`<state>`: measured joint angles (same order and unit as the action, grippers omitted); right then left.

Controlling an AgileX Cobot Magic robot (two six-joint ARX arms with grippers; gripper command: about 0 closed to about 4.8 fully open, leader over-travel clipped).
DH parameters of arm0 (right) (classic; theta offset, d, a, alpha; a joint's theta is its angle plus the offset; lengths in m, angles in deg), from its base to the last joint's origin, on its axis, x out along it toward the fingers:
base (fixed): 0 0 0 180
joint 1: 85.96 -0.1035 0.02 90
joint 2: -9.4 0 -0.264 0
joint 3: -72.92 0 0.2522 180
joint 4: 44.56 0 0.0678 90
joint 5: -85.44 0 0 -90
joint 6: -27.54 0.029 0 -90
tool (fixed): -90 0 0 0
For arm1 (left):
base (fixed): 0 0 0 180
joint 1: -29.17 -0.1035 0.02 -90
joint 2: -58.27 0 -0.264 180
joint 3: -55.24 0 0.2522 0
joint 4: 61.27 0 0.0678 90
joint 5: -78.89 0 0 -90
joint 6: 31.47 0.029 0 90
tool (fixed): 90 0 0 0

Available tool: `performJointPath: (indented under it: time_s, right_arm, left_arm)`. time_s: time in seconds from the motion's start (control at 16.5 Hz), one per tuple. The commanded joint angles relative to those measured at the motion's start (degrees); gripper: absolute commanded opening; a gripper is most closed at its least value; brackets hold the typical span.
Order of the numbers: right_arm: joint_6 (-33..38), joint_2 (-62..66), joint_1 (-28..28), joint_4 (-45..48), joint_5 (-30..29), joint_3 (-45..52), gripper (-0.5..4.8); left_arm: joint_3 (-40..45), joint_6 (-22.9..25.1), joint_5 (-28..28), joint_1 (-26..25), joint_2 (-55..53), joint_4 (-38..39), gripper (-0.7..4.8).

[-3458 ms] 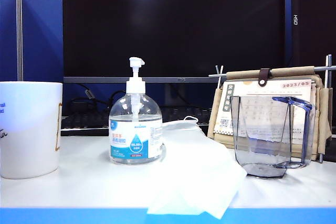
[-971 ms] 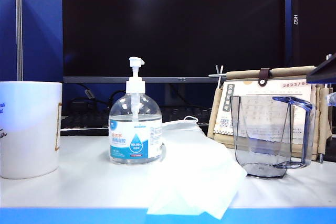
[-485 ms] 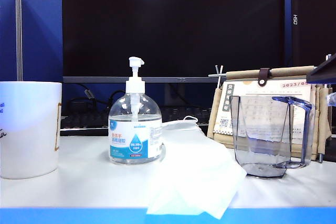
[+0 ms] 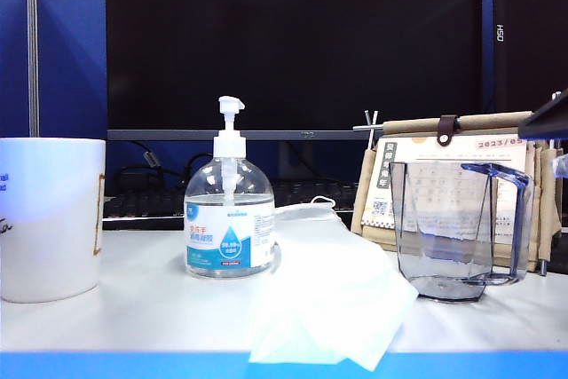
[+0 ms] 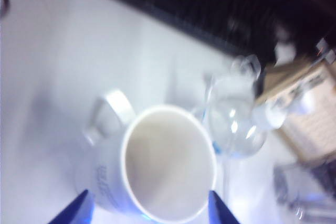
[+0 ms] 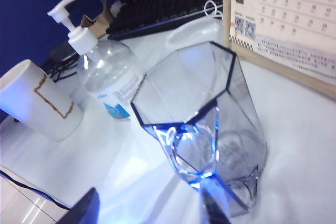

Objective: Swap the positions of the transparent plastic cup and the white ceramic cup.

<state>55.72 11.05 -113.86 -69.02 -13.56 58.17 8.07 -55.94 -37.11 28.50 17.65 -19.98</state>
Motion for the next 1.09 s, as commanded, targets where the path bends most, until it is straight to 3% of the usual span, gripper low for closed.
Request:
performJointPath:
  time_s: [0.06, 0.3, 0.97, 1.09]
  right_arm:
    - [-0.1, 0.1, -0.1, -0.1, 0.3, 0.0, 2.44]
    - [0.6, 0.1, -0.1, 0.0, -1.7, 0.0, 2.44]
    - [0.8, 0.0, -0.1, 0.3, -2.7, 0.0, 2.44]
    - [0.8, 0.0, -0.1, 0.3, -2.7, 0.0, 2.44]
  left_arm:
    - [-0.2, 0.0, 6.1, 7.6, -6.4, -1.9, 2.88]
    - [-0.2, 0.0, 18.7, 16.5, -11.2, -4.7, 2.87]
    - [-0.3, 0.4, 19.7, 17.2, -19.2, -8.4, 2.67]
    - [-0.3, 0.5, 19.7, 17.2, -20.4, -10.0, 1.96]
